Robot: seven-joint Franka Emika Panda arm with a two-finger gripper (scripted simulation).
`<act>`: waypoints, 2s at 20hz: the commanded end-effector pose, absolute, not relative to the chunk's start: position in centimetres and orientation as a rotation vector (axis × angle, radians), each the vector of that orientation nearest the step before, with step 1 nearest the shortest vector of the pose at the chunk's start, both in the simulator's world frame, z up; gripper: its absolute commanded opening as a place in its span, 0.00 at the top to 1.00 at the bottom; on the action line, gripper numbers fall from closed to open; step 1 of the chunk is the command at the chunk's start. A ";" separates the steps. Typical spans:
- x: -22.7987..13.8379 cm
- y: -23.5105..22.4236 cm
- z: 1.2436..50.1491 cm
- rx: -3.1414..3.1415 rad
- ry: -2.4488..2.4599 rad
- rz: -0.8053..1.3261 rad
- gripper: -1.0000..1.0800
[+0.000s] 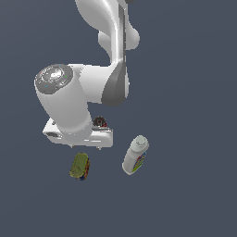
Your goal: Pick up a designated object from a clutter of objects.
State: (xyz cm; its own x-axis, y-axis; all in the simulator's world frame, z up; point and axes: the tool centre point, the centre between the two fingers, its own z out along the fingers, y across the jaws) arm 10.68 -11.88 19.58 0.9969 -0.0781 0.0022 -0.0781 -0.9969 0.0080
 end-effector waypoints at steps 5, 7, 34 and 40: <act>12.6 -14.6 14.9 3.136 -0.136 0.002 0.04; 12.9 -15.3 13.8 3.136 -0.140 0.001 0.04; 13.5 -16.8 5.8 3.138 -0.148 0.000 0.04; 13.6 -16.9 5.9 3.138 -0.148 0.000 1.00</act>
